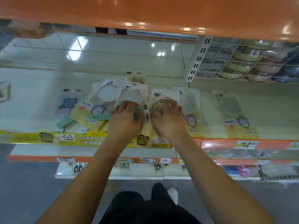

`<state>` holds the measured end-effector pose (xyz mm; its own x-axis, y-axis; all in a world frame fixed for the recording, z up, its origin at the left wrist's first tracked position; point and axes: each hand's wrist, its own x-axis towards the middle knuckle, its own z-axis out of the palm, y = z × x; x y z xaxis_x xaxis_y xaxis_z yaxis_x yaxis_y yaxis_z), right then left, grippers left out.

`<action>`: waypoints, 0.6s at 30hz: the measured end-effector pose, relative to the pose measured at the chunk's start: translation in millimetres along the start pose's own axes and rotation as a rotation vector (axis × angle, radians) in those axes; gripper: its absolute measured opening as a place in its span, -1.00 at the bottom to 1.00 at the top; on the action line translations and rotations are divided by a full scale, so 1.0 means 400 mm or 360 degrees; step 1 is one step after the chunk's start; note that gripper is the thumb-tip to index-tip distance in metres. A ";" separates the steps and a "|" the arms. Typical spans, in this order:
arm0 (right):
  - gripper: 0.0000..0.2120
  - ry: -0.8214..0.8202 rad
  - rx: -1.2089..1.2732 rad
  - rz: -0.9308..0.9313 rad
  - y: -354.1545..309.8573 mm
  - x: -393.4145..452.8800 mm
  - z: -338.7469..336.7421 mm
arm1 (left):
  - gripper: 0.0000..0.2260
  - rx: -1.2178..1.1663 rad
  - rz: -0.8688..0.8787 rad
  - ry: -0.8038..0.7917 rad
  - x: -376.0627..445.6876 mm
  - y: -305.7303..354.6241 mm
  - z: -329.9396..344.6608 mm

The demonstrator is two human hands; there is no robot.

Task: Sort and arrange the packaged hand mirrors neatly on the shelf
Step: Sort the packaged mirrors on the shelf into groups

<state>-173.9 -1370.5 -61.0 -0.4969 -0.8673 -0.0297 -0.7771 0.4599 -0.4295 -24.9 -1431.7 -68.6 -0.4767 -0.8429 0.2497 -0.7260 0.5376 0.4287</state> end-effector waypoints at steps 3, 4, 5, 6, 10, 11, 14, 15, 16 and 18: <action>-0.45 0.0104 -0.0004 0.0082 -0.030 -0.017 0.012 | -0.60 -0.0052 0.0086 0.0005 0.016 -0.036 -0.006; -0.46 0.0150 -0.0002 0.0105 -0.040 -0.025 0.019 | -0.60 -0.0067 0.0104 -0.0007 0.021 -0.047 -0.009; -0.47 0.0175 -0.0001 0.0131 -0.049 -0.032 0.027 | -0.61 -0.0080 0.0121 -0.0020 0.024 -0.056 -0.012; -0.47 0.0184 -0.0008 0.0157 -0.057 -0.041 0.034 | -0.62 -0.0097 0.0136 -0.0027 0.024 -0.064 -0.015; -0.47 0.0200 -0.0042 0.0220 -0.078 -0.074 0.063 | -0.65 -0.0112 0.0202 -0.0051 0.013 -0.094 -0.028; -0.47 0.0205 -0.0053 0.0234 -0.082 -0.082 0.068 | -0.65 -0.0113 0.0211 -0.0074 0.011 -0.101 -0.030; -0.46 0.0220 -0.0070 0.0272 -0.090 -0.096 0.071 | -0.63 -0.0142 0.0207 -0.0115 0.010 -0.111 -0.037; -0.46 0.0228 -0.0073 0.0282 -0.090 -0.096 0.070 | -0.62 -0.0152 0.0210 -0.0115 0.009 -0.112 -0.039; -0.46 0.0237 -0.0074 0.0287 -0.090 -0.096 0.067 | -0.62 -0.0162 0.0215 -0.0112 0.008 -0.112 -0.040; -0.47 0.0249 -0.0061 0.0291 -0.091 -0.095 0.062 | -0.64 -0.0181 0.0221 -0.0101 0.002 -0.116 -0.040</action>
<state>-117.3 -1359.0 -66.8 -0.6822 -0.7302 0.0377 -0.6813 0.6161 -0.3952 16.4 -1457.5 -74.3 -0.6013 -0.7556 0.2598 -0.5919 0.6397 0.4903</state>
